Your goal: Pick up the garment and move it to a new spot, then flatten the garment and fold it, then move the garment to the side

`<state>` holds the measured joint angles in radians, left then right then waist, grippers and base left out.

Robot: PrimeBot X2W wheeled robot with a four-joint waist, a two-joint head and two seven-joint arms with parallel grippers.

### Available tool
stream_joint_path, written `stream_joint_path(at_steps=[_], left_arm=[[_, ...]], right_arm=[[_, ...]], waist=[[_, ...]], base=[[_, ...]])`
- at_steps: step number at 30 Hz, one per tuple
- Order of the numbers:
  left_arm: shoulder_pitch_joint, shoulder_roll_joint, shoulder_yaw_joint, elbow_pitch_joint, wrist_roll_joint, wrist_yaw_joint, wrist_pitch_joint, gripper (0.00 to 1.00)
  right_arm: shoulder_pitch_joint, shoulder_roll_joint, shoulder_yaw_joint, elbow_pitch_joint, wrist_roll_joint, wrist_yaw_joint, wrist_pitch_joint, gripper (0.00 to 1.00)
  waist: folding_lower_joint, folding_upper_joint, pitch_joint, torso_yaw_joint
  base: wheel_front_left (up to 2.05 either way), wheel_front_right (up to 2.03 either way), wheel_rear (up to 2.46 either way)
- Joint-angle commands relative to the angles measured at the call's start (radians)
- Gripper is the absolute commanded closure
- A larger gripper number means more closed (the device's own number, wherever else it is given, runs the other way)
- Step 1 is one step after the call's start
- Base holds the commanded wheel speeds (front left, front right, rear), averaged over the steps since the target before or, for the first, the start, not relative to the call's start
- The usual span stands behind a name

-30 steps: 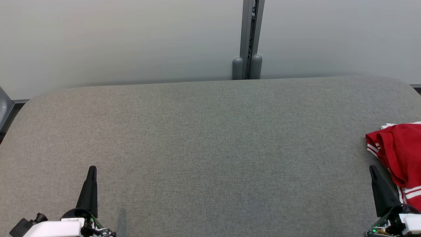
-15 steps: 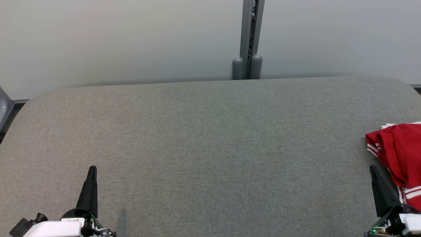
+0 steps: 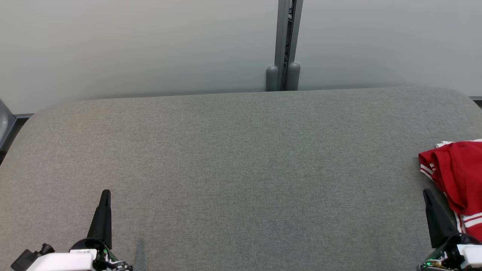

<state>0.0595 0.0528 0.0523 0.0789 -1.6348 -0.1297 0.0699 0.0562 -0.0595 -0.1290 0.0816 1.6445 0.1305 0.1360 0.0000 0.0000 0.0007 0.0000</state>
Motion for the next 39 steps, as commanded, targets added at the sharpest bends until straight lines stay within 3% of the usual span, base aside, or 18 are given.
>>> stream_joint_path(at_steps=[1, 39], left_arm=[[-0.009, 0.003, 0.006, 0.002, 0.002, -0.005, 0.002, 1.00], [-0.009, 0.001, 0.008, 0.002, 0.005, -0.005, 0.004, 1.00]], right_arm=[[0.003, 0.000, -0.007, 0.002, -0.006, 0.000, 0.005, 1.00], [0.002, 0.002, -0.009, 0.002, -0.008, 0.000, 0.007, 1.00]], waist=[[0.0000, 0.0000, 0.000, 0.000], [0.0000, 0.0000, 0.000, 0.000]], base=[[0.00, 0.00, 0.00], [0.00, 0.00, 0.00]])
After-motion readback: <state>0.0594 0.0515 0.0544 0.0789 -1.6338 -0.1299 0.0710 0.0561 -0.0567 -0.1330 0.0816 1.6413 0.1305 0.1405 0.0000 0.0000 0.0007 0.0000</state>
